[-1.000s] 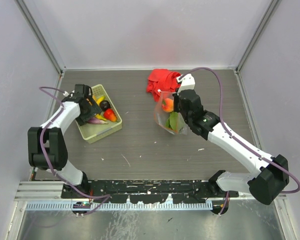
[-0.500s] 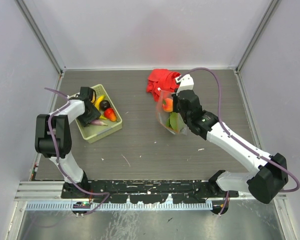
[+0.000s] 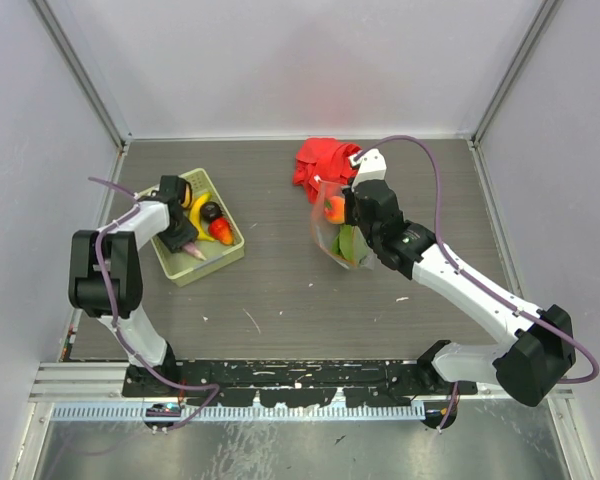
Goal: Place the food in the zip-top bag and seal the zipper
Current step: Pick up the fake vegetable from the bin.
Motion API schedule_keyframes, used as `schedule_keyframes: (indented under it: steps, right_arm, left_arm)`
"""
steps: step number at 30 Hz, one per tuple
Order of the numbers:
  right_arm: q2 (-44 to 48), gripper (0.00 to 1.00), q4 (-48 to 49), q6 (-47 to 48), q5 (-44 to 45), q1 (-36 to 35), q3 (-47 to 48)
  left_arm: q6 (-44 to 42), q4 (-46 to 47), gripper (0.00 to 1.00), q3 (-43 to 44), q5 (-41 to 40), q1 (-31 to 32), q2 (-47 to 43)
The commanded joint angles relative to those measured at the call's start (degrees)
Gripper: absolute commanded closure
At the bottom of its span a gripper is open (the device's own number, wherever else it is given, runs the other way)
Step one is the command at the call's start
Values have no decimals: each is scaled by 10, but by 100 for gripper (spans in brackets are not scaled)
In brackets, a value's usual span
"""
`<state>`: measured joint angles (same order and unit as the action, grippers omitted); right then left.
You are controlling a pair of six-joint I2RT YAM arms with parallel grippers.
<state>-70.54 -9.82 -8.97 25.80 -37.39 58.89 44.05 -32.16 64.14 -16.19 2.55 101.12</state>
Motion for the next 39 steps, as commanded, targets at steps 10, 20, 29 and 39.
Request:
schedule_keyframes:
  steps: [10,20,29,39]
  right_arm:
    - [12,100,30,-3,-5,2,3]
    - [8,100,31,-8,-14,1,4]
    - [14,100,30,-8,-17,1,4]
    - [15,100,30,-9,-31,1,2]
  left_arm:
    - [-32,-31,76,12,100,-2,-144]
    - [-63,-48,80,24,284,12,-223]
    - [-82,-71,79,63,395,88,-248]
    - [-81,-91,77,106,420,211,-248]
